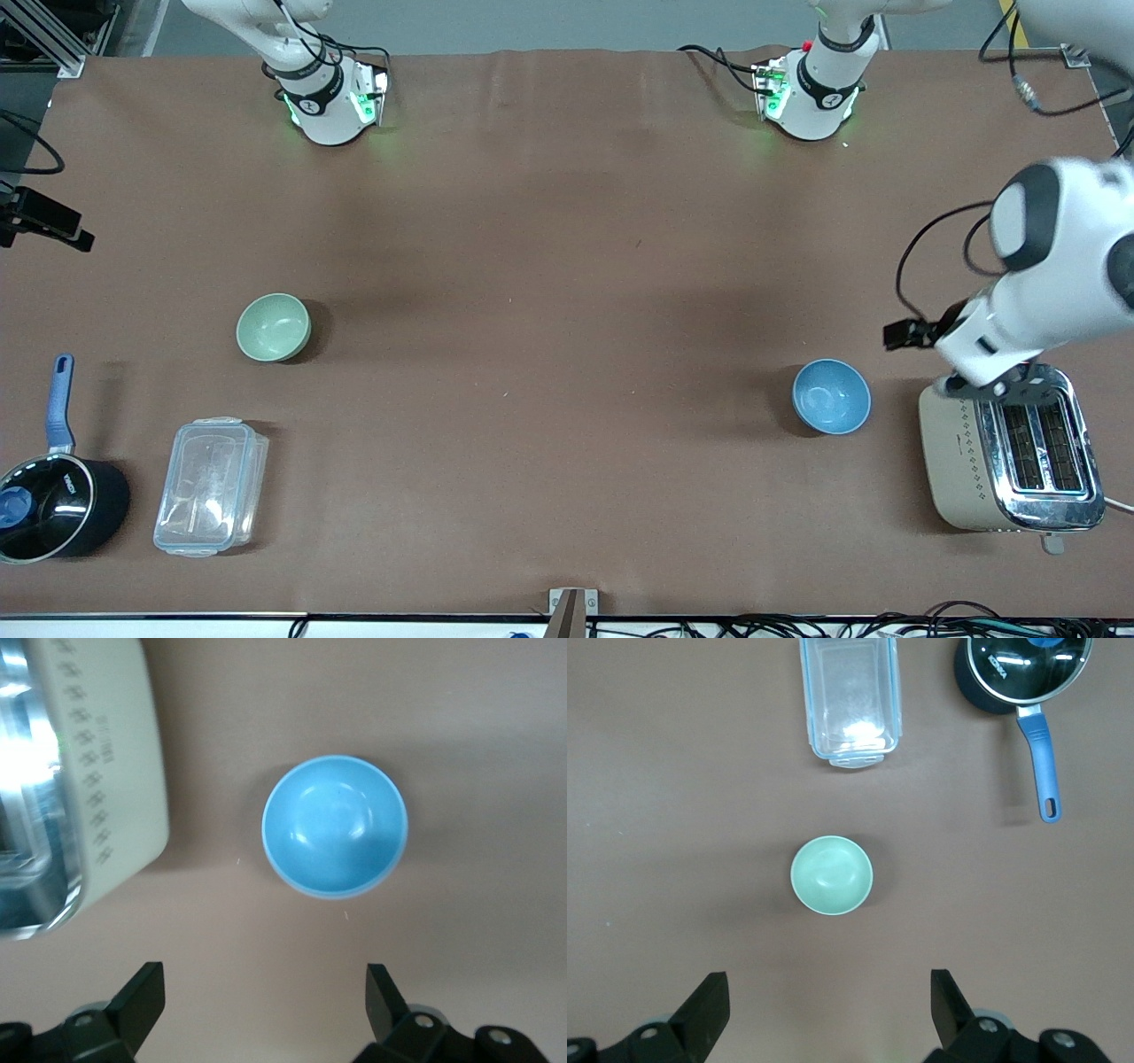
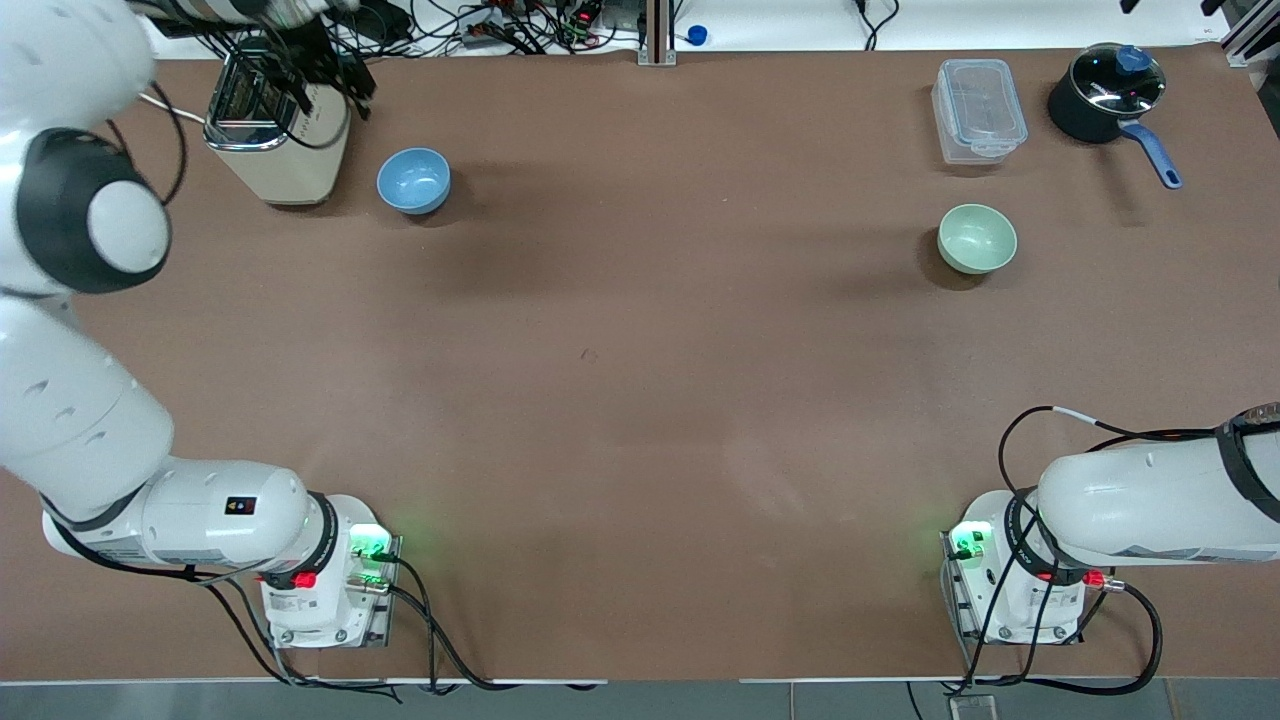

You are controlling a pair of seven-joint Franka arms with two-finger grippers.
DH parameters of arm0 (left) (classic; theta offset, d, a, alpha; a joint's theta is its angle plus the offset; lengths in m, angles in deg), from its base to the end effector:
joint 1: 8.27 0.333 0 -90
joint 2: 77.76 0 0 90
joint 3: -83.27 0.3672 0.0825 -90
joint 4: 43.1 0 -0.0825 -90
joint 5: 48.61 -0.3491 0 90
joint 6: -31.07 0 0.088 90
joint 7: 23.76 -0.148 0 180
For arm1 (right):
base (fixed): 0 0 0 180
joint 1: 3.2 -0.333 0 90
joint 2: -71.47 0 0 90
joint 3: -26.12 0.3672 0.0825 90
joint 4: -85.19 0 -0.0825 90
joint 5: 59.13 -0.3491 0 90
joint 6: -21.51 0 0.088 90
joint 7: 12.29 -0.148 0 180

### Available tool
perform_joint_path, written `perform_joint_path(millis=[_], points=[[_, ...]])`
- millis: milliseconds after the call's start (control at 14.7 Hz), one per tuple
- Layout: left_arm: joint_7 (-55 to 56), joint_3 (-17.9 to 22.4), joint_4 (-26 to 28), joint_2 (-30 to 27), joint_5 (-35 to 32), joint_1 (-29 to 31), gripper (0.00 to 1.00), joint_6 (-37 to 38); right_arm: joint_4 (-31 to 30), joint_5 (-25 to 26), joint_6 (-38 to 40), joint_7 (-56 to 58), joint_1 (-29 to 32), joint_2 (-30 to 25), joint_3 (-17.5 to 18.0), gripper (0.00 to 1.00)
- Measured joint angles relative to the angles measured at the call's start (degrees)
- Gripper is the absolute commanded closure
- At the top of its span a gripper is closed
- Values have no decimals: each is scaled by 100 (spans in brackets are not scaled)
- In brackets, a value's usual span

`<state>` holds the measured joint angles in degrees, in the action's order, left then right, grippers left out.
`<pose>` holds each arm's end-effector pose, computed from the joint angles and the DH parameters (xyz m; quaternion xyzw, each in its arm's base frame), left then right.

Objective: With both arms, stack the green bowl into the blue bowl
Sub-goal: 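Reach the right gripper to the green bowl while the left gripper reaches the blue bowl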

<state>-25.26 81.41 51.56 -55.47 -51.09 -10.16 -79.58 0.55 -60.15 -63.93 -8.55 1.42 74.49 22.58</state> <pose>0.6345 -0.0346 0.4002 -0.9970 0.0536 0.0545 0.0147 0.5245 -0.0714 0.6408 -0.9991 0.0380 0.0185 0.0092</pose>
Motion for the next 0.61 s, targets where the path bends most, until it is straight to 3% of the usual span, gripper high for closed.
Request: perform_joint_path(millis=[204, 272, 408, 612], points=[[0, 1, 270, 674, 0, 92, 3, -1053, -824, 0, -793, 162, 115, 41, -19, 0], [0, 1, 330, 842, 0, 111, 14, -1266, -1283, 1, -1274, 196, 114, 67, -14, 0], [1, 2, 357, 1129, 0, 174, 54, -1558, -2276, 10, -2379, 237, 107, 134, 5, 0], [306, 0, 352, 1325, 0, 217, 91, -1653, -3699, 40, -4276, 267, 55, 208, 39, 0]])
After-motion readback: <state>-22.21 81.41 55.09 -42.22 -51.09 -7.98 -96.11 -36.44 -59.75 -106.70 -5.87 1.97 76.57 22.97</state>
